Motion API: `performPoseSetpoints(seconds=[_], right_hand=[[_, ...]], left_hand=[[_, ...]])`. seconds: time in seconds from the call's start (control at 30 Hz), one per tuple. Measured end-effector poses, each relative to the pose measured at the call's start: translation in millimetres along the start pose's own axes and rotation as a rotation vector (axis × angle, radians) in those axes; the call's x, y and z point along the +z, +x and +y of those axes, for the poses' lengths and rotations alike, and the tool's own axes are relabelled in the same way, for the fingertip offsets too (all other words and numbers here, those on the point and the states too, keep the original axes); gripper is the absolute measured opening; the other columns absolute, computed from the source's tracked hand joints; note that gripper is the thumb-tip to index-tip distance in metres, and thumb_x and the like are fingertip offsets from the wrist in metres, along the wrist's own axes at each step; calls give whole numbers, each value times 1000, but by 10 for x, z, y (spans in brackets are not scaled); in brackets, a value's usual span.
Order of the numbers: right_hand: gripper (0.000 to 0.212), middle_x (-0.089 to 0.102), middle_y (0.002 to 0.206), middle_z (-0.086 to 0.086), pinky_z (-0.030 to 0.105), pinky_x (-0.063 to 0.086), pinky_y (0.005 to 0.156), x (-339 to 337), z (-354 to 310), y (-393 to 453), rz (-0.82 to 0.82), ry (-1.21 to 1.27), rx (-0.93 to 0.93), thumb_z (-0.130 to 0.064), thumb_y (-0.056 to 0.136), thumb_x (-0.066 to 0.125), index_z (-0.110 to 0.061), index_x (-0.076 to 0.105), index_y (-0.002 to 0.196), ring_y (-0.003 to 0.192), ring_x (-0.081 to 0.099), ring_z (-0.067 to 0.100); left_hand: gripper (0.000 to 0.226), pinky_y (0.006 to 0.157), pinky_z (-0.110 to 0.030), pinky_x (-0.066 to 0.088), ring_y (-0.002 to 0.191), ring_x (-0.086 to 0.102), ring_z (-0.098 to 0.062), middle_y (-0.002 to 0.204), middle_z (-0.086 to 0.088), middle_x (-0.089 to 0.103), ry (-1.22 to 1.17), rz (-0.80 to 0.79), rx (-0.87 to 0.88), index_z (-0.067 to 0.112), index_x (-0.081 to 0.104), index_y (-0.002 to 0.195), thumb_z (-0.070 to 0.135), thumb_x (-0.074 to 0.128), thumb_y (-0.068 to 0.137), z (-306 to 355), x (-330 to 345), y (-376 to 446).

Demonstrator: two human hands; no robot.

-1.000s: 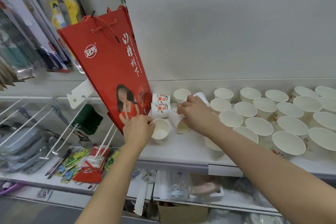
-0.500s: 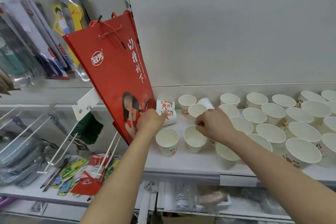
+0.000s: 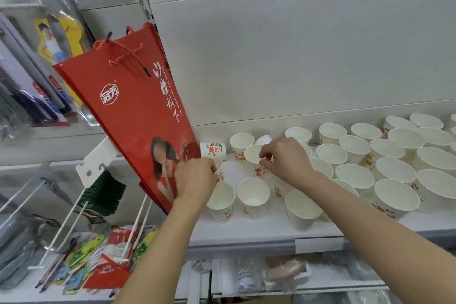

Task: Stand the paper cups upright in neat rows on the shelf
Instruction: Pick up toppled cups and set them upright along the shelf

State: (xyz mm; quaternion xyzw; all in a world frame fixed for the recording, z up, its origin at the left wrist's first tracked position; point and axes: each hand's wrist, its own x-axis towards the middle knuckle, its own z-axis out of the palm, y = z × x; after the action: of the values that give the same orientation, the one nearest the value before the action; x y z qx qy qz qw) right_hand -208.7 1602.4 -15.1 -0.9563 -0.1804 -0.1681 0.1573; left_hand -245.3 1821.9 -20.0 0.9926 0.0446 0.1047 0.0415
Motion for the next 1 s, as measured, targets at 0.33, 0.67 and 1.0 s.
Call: performPoseSetpoints(seconds=[0.33,0.67,1.0], right_hand=[[7,63,69,-3,28,20,65,88,81,200,-175,-103,-225,-27,69,71,-22,71,73,71,46,20],[4,64,65,-1,31,28,67,89,185,183,-177,-82,-372,-22,70,68,-23,72,69,76,50,23],[9,67,70,-3,32,36,67,89,301,113,-170,116,-386,-30,76,69,-22,73,75,77,54,21]], left_hand=[[16,63,-29,50,74,63,-12,75,11,70,-195,-33,-87,31,74,76,45,67,80,8,-137,10],[46,84,-34,48,112,61,-30,122,-9,64,-151,-165,-461,13,63,117,49,60,89,330,7,622],[38,78,-32,46,109,63,-27,119,-6,66,-285,-141,-656,17,66,117,37,68,85,263,111,753]])
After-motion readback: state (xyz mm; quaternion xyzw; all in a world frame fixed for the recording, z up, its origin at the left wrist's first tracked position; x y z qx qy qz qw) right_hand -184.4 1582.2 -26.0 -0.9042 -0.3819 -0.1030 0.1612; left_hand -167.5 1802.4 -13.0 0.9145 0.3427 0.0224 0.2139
